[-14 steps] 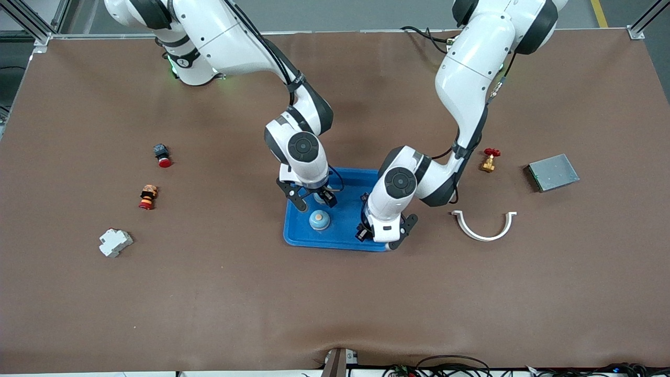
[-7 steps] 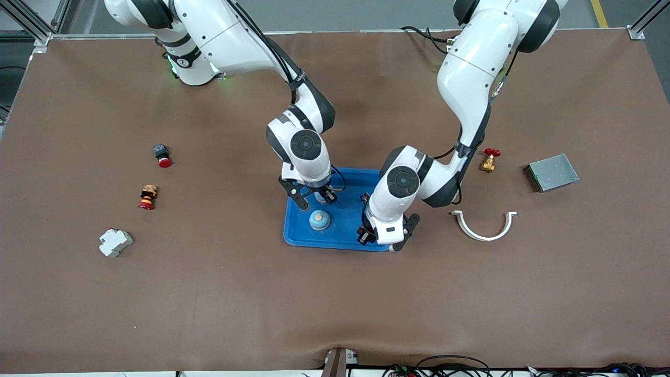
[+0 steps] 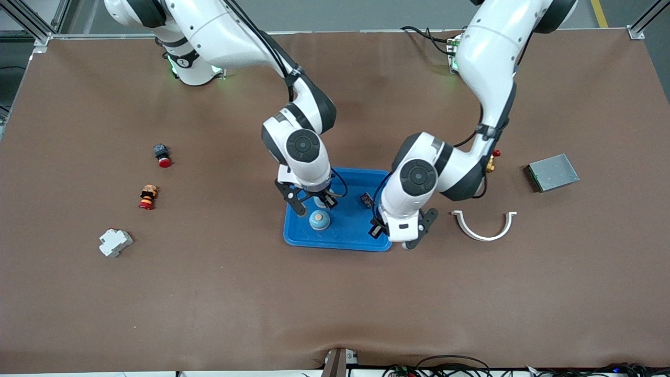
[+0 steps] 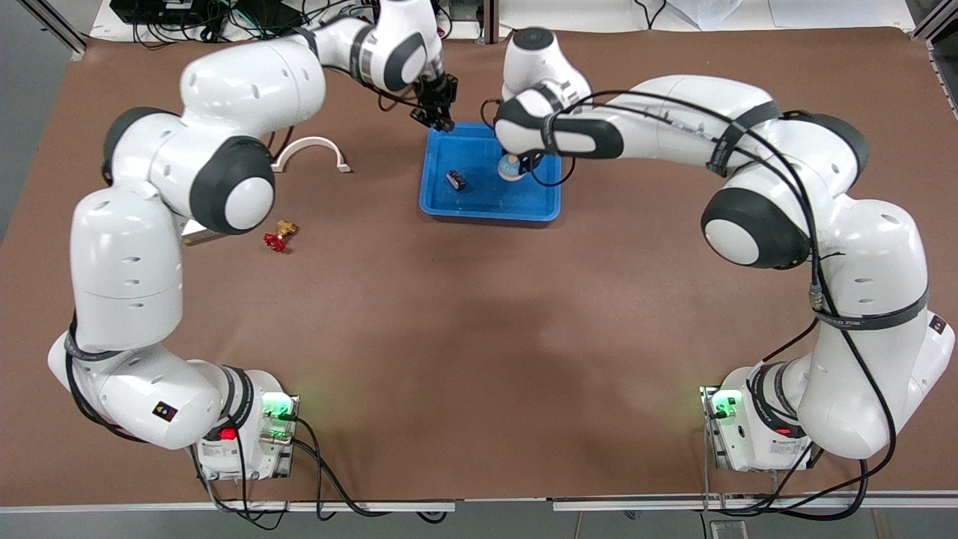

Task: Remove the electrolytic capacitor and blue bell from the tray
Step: 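Lift the capacitor with the left gripper while the right gripper lifts the bell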

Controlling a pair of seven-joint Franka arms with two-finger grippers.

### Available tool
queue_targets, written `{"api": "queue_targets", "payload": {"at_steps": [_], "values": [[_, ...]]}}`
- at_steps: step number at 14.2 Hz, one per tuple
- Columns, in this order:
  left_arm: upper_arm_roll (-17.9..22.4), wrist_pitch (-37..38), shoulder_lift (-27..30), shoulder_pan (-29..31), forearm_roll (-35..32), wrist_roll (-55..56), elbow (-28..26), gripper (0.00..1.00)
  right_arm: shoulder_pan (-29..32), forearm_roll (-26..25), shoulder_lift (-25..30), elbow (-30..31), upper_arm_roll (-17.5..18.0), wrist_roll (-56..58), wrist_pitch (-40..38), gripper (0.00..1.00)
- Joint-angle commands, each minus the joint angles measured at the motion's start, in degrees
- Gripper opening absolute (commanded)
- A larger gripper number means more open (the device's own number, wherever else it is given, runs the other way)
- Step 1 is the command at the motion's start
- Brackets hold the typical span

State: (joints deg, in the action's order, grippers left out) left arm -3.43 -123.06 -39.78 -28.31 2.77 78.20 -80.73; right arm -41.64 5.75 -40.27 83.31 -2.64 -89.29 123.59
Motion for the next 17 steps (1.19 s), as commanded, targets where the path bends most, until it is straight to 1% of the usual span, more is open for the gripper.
{"api": "queue_targets", "payload": {"at_steps": [1,3,4,7,8,11,13,14,17], "values": [[-0.17,8.51,5.67,3.51,0.48,-7.94,-1.71,0.00,2.96,0.32,5.80,2.11,0.71,5.26,-6.59,0.00],[-0.53,13.00,8.13,6.50,0.74,-12.61,-2.67,0.00,4.72,0.32,10.36,7.36,0.71,7.71,-6.00,0.00],[-0.53,13.28,9.97,7.73,0.83,-14.72,-4.24,0.00,5.16,0.32,13.00,10.70,0.62,10.08,-4.95,0.00],[-0.53,13.20,16.29,12.65,0.75,-23.05,-11.79,0.00,7.10,0.14,21.70,25.63,0.53,16.41,2.78,0.00],[-0.53,12.59,18.23,14.32,0.75,-26.13,-14.52,0.00,7.71,-0.12,23.90,28.89,0.44,18.35,3.58,0.00],[-0.35,9.34,19.83,17.67,0.22,-31.51,-18.75,0.00,9.56,-0.73,28.92,37.07,0.35,23.01,5.07,0.00],[-0.35,8.54,20.01,19.25,-1.53,-33.36,-20.95,0.00,11.49,-1.09,32.52,43.40,0.35,26.79,9.10,0.00],[-0.44,7.41,20.44,20.30,-2.67,-34.07,-22.44,0.00,12.19,-1.09,33.58,45.08,0.35,28.28,9.65,0.00],[-0.44,3.01,21.32,22.50,-2.86,-36.96,-27.27,0.00,14.74,-1.44,35.87,47.99,0.27,32.85,10.00,0.00]]}}
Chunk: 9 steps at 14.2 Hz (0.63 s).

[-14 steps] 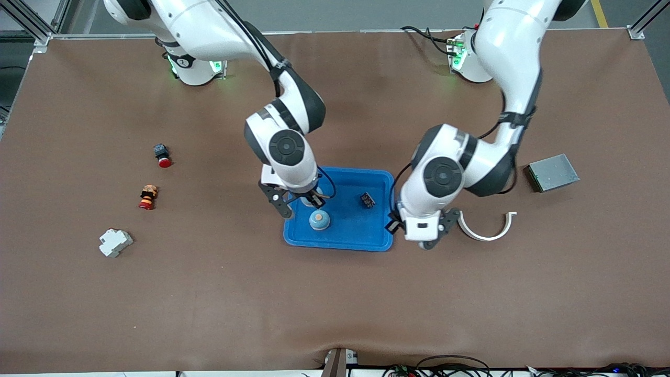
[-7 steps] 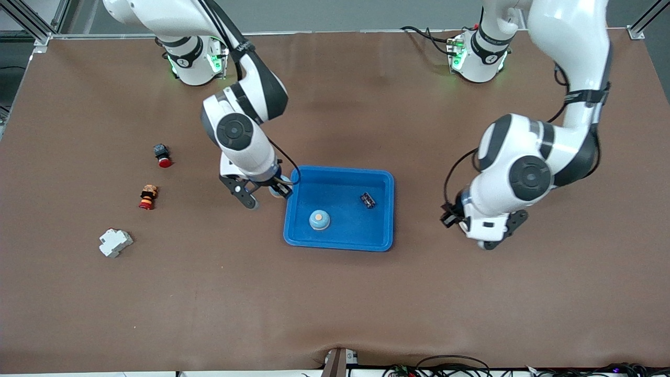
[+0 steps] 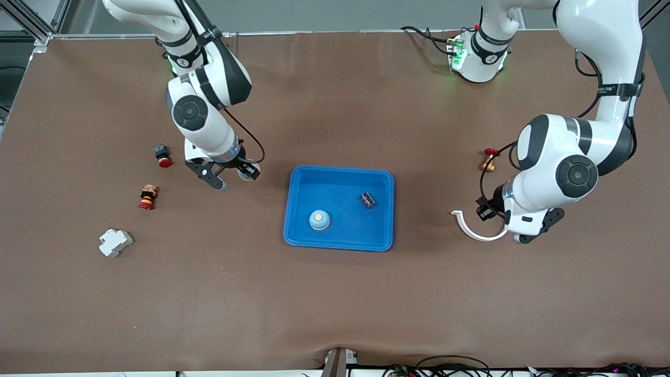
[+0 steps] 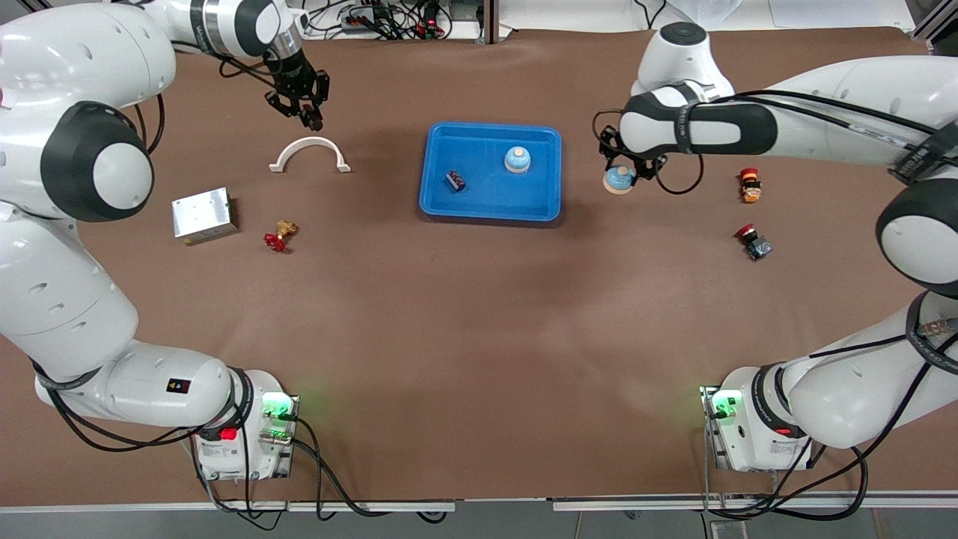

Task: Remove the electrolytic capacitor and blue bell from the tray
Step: 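Lower the capacitor by the white arc while the right gripper lowers the bell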

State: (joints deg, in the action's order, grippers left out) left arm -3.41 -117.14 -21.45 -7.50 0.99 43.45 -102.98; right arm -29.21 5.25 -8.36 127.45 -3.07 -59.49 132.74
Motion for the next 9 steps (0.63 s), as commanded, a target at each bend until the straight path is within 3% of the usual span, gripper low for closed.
{"api": "queue_targets", "payload": {"at_steps": [1,9], "values": [[-0.46,-3.96,3.08,2.05,-1.08,-3.53,-6.25,0.00,3.79,-1.99,4.75,4.82,0.70,5.15,1.03,0.00],[-0.46,-8.45,-0.08,5.75,-1.17,-7.32,-8.55,0.00,20.40,-3.58,5.38,14.49,0.79,31.42,15.94,0.00]]}}
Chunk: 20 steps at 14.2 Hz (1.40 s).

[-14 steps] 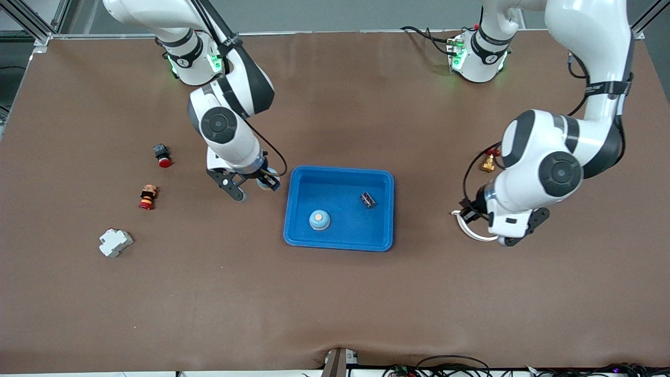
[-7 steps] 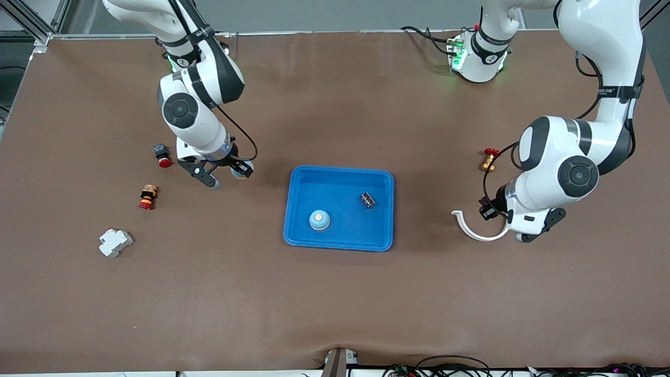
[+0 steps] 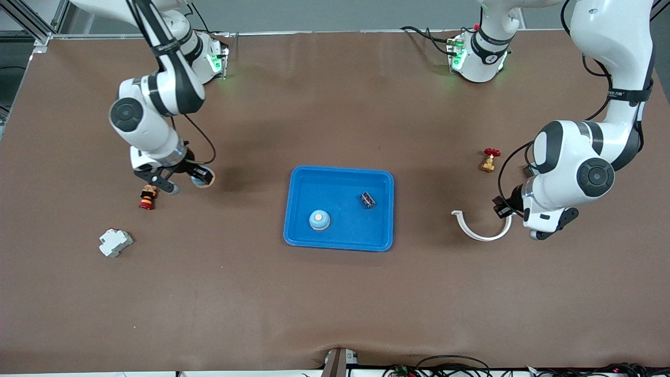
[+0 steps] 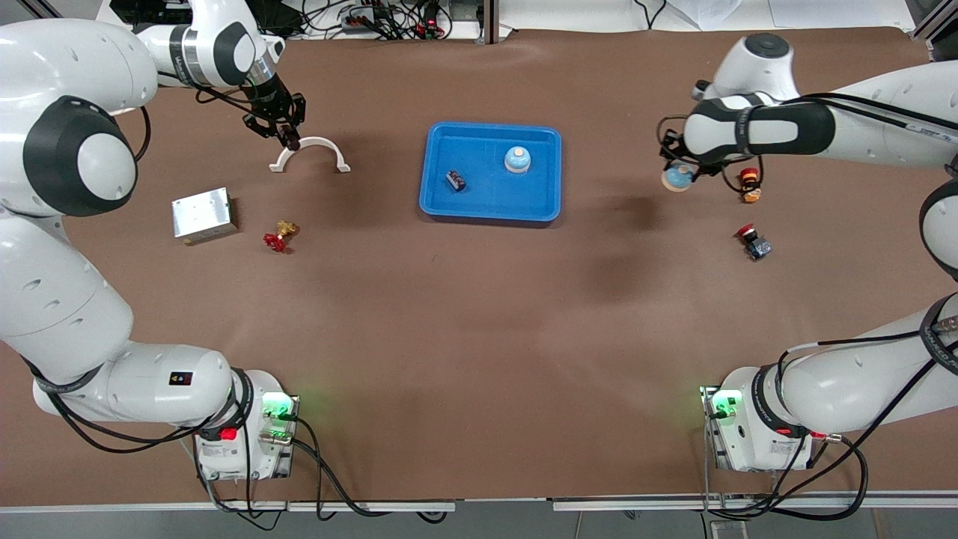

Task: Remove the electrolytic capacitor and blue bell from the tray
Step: 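Lower the capacitor by the white arc while the right gripper lowers the bell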

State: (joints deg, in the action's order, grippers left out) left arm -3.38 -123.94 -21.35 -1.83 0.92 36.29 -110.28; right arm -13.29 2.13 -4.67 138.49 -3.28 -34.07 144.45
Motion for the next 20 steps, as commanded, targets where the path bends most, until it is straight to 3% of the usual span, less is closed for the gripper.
{"api": "queue_targets", "payload": {"at_steps": [1,5,8,13,16,18,19,20], "values": [[-0.49,-2.52,-0.44,-0.02,-1.09,-0.17,-1.86,0.00,6.51,-0.46,0.29,4.15,0.99,9.08,7.48,0.00],[-0.49,-9.46,-1.67,-0.46,-1.09,0.27,-5.73,0.00,12.14,-0.37,-8.40,2.50,1.08,17.27,15.93,0.00],[-0.58,-10.61,-3.86,-0.90,-1.09,0.27,-5.21,0.00,14.17,-0.37,-13.59,-2.68,1.08,19.22,15.86,0.00],[-0.49,-13.96,-6.59,-1.78,-1.09,0.45,-5.12,0.00,16.19,-0.37,-20.01,-16.56,1.08,19.31,1.65,0.00],[-0.49,-14.04,-7.21,-1.78,-1.35,0.36,-5.04,0.01,16.28,-0.28,-23.96,-21.31,1.08,19.40,1.01,0.00],[-0.49,-14.13,-7.47,-1.78,-1.36,0.36,-5.04,0.05,16.37,0.33,-26.52,-23.52,1.08,19.05,1.01,0.00],[-0.49,-14.13,-7.47,-1.86,-1.36,0.36,-5.04,0.13,16.37,0.51,-27.40,-24.14,1.08,18.87,1.01,0.00],[-0.49,-14.13,-7.47,-1.87,-1.36,0.36,-4.95,0.31,16.37,0.60,-28.02,-24.93,1.08,18.78,0.92,0.00]]}}
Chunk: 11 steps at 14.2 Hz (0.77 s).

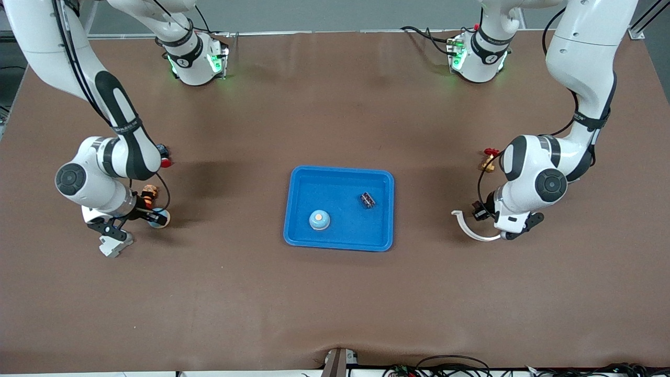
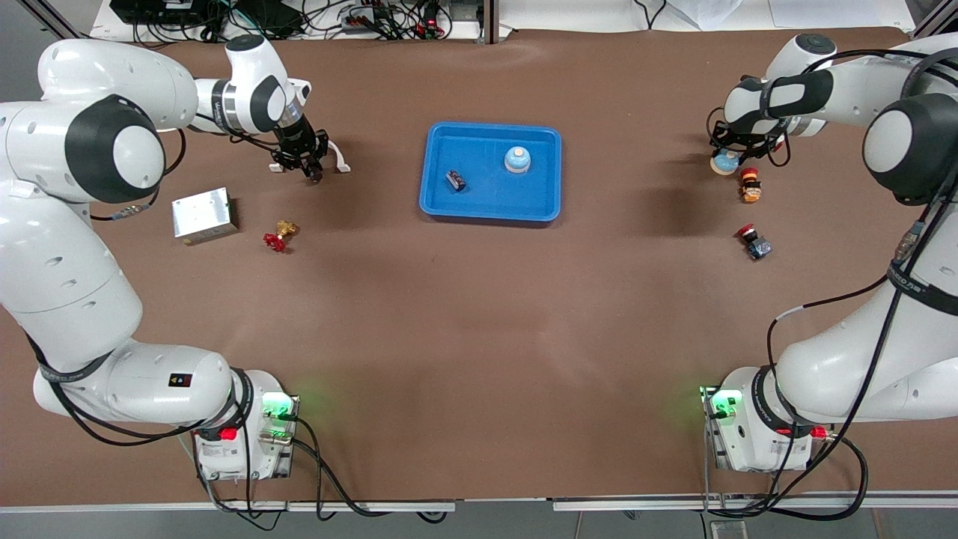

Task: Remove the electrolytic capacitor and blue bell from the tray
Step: 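Lower the capacitor by the white arc while the right gripper lowers the bell, then move the left gripper to the tray while the right gripper returns too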

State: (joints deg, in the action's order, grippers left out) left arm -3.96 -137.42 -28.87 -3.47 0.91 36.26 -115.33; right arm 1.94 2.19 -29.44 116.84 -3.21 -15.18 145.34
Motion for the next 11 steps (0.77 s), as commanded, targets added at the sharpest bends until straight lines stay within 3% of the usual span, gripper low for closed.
{"api": "queue_targets", "payload": {"at_steps": [1,2,3,6,9,10,11], "values": [[0.09,-0.57,0.04,-0.05,-1.35,0.39,0.20,0.59,1.22,0.62,-3.86,-4.07,1.02,-0.11,-0.84,0.00],[0.09,-0.57,0.13,-0.04,-1.35,0.39,0.20,0.85,1.23,0.71,-4.30,-5.04,1.02,-0.11,-1.72,0.00],[0.09,-0.49,0.30,-0.04,-1.35,0.48,0.20,1.00,1.40,0.71,-4.57,-5.40,1.02,-0.11,-2.16,0.00],[0.00,1.00,1.61,-0.22,-1.35,1.97,0.29,1.00,1.40,0.71,-4.66,-5.92,1.10,-0.11,-2.25,0.00],[-0.17,12.47,4.95,-1.27,-1.35,2.15,4.48,1.00,1.58,0.71,-5.01,-6.01,1.10,-0.11,-2.34,0.00],[-0.78,17.74,5.05,-1.45,-1.26,2.41,8.07,1.00,1.66,0.71,-5.01,-5.93,1.10,0.06,-2.34,0.55],[-1.31,23.28,4.88,-1.71,-1.17,3.03,12.11,1.00,1.75,0.71,-4.92,-5.93,1.10,-0.19,-2.43,0.95]]}}
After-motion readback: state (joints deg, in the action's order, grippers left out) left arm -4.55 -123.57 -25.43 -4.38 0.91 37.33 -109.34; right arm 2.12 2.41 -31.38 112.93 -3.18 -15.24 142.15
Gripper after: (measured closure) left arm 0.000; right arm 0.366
